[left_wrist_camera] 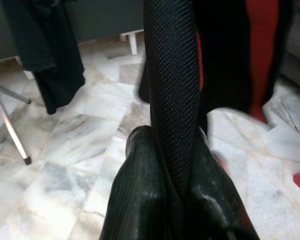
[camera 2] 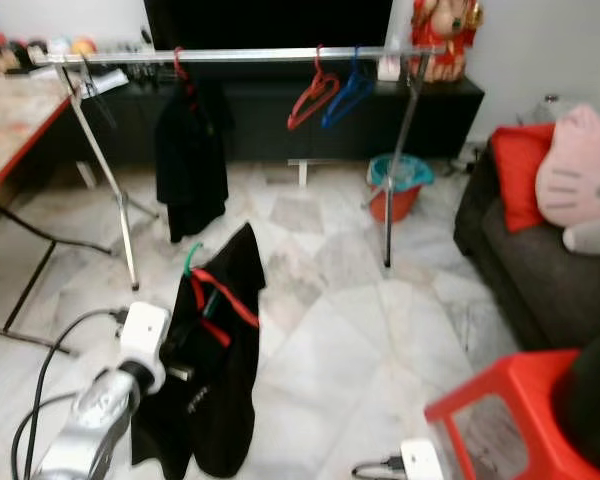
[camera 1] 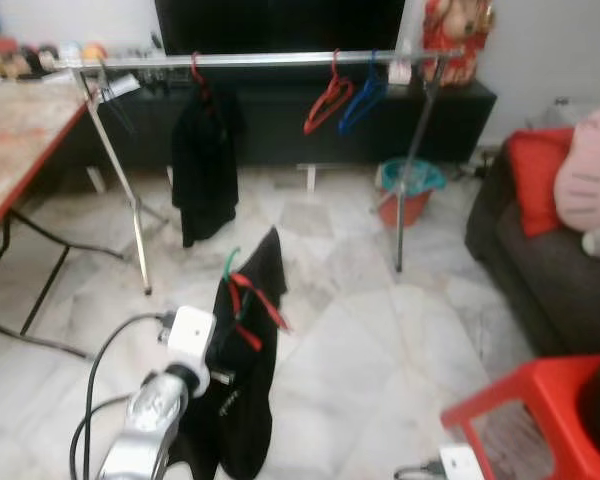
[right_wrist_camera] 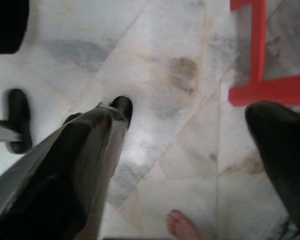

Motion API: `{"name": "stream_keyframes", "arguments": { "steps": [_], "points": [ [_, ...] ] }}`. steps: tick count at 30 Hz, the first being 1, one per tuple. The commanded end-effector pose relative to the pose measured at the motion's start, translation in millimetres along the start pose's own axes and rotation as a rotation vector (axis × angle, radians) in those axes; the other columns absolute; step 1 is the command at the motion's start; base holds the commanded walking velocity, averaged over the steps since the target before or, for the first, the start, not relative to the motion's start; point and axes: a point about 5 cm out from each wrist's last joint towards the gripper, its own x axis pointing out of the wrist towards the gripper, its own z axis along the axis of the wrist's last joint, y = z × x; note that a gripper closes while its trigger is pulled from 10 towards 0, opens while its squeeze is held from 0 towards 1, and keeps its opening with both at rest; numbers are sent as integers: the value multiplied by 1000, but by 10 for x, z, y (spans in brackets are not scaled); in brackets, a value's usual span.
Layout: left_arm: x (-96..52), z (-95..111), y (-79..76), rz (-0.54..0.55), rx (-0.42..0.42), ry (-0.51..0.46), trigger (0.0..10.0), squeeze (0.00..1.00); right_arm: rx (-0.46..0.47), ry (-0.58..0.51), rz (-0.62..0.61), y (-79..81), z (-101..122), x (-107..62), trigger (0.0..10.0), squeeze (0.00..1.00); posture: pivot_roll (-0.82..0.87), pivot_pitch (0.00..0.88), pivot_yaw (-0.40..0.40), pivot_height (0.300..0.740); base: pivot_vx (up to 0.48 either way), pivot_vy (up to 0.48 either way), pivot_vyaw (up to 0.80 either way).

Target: Hang hanger

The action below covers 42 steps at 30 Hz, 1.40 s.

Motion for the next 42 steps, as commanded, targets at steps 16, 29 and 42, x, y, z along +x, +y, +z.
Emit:
{"name": "stream_keyframes", "arguments": {
  "steps": [16,29,42],
  "points": [
    [22,197,11,-54,34,-59,10000,0,16,-99,-59,31,121,4,10000,0,108,0,8,732,0,136,0],
    [88,417,-253,-205,27,-99,10000,0,-107,-468,-237,-415,1244,-173,10000,0,94,0,12,732,0,0,0],
    [241,588,-489,-287,10,-82,10000,0,-455,-855,48,-19,1913,-597,10000,0,78,0,17,732,0,0,0]
  ]
}}
